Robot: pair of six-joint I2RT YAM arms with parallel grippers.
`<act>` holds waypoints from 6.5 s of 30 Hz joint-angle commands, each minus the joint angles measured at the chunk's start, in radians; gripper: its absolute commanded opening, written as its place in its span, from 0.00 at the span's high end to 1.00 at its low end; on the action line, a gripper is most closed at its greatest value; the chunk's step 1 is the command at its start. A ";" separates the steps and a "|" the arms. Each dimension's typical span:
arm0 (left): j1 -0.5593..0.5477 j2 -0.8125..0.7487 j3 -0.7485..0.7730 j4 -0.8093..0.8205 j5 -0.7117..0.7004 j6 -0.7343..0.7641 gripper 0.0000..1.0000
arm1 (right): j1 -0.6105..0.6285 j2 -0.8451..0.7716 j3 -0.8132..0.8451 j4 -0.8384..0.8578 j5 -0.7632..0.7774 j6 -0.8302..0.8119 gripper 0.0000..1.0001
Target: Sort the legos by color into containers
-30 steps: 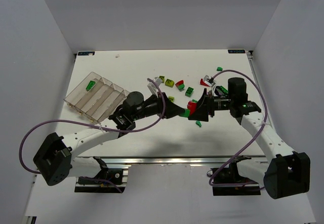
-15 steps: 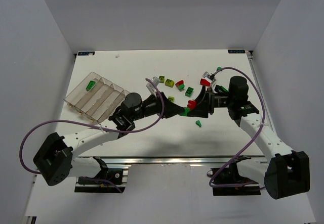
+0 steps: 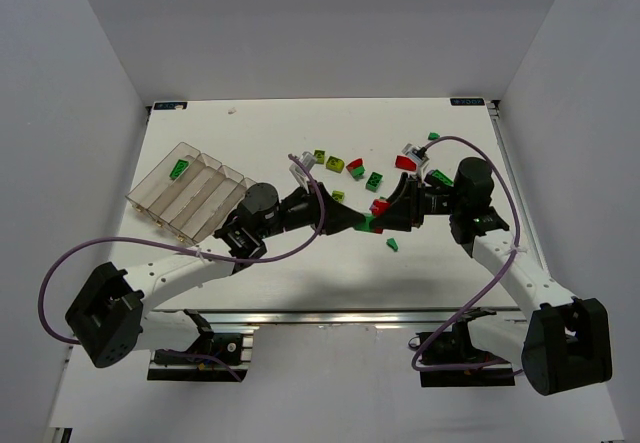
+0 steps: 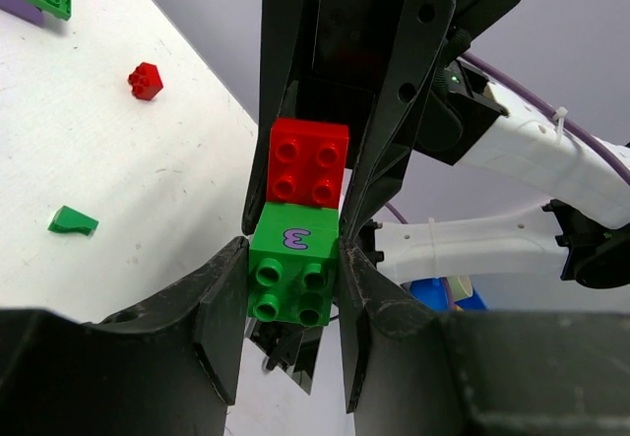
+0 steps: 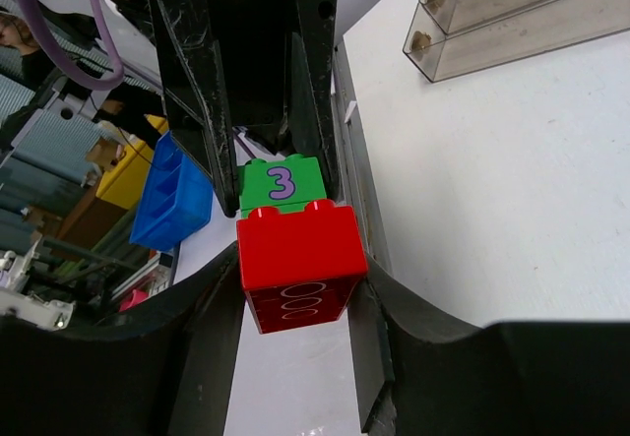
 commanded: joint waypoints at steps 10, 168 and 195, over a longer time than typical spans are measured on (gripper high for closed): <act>0.099 -0.123 -0.022 -0.045 -0.003 0.013 1.00 | -0.013 -0.013 0.001 0.143 -0.029 0.056 1.00; 0.915 0.100 0.460 -1.282 -0.250 0.355 1.00 | 0.194 -0.285 -0.039 -0.269 0.546 -0.910 1.00; 1.110 0.621 0.899 -1.219 -0.700 0.470 1.00 | 0.196 -0.282 -0.056 -0.263 0.568 -0.883 1.00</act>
